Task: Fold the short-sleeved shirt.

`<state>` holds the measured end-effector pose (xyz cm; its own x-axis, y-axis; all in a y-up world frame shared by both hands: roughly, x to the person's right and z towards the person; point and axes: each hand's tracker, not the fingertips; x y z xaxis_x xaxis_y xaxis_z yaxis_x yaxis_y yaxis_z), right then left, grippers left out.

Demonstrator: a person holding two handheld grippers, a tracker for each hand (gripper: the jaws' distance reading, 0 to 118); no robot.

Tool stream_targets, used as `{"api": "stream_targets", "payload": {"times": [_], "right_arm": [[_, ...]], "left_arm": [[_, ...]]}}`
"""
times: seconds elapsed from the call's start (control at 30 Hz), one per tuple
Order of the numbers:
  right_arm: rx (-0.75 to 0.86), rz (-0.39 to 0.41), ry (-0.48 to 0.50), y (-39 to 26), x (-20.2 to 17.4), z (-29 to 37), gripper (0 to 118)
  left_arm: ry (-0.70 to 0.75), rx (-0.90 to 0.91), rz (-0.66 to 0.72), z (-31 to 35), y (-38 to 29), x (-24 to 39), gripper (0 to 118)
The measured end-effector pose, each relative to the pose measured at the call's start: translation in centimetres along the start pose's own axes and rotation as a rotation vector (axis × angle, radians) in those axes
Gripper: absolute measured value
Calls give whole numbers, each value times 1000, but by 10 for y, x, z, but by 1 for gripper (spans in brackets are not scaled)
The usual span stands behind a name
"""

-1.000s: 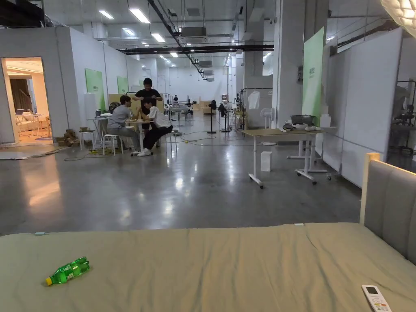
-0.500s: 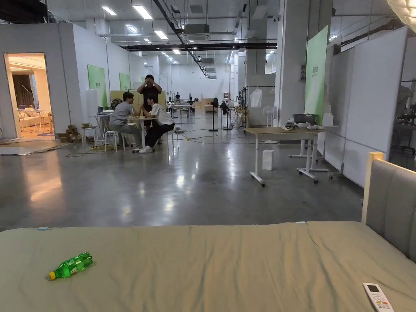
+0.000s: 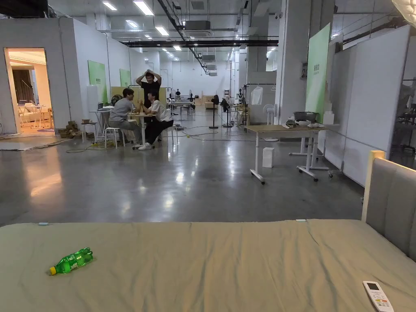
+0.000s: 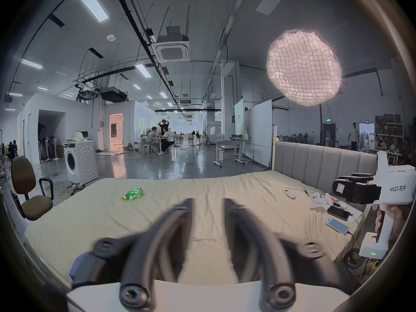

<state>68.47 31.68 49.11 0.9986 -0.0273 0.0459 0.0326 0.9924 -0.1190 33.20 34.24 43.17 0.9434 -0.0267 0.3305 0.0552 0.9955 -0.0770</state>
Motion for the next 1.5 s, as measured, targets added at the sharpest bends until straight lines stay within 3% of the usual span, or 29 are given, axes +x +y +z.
{"api": "stream_targets", "payload": {"times": [0.03,0.07,0.13,0.23,0.27,0.33,0.43,0.57,1.03,1.5], "right_arm": [[-2,2,-5,1,-1,0,52],[-3,3,-9,1,-1,0,55],[-2,3,-11,0,-1,0,77],[-16,-6,-3,-1,-2,-2,112],[-19,-13,1,-1,-2,-2,117],[-5,-42,18,-2,0,-1,118],[-3,-65,27,-1,3,-1,118],[7,-44,-7,-1,3,0,118],[-2,22,10,-2,-5,-1,118],[-8,2,-3,-4,-2,0,118]], "left_arm": [[0,3,3,0,0,1,74],[2,7,6,0,0,2,84],[4,12,7,0,-1,2,94],[-15,7,18,0,-3,4,98],[-18,3,19,0,-4,6,104],[-21,1,5,-1,-6,9,118],[-14,6,-27,-1,-6,12,118],[-14,-6,-30,-1,-3,11,118],[6,-2,-33,0,0,10,118],[13,-2,-14,-1,-1,7,118]]}}
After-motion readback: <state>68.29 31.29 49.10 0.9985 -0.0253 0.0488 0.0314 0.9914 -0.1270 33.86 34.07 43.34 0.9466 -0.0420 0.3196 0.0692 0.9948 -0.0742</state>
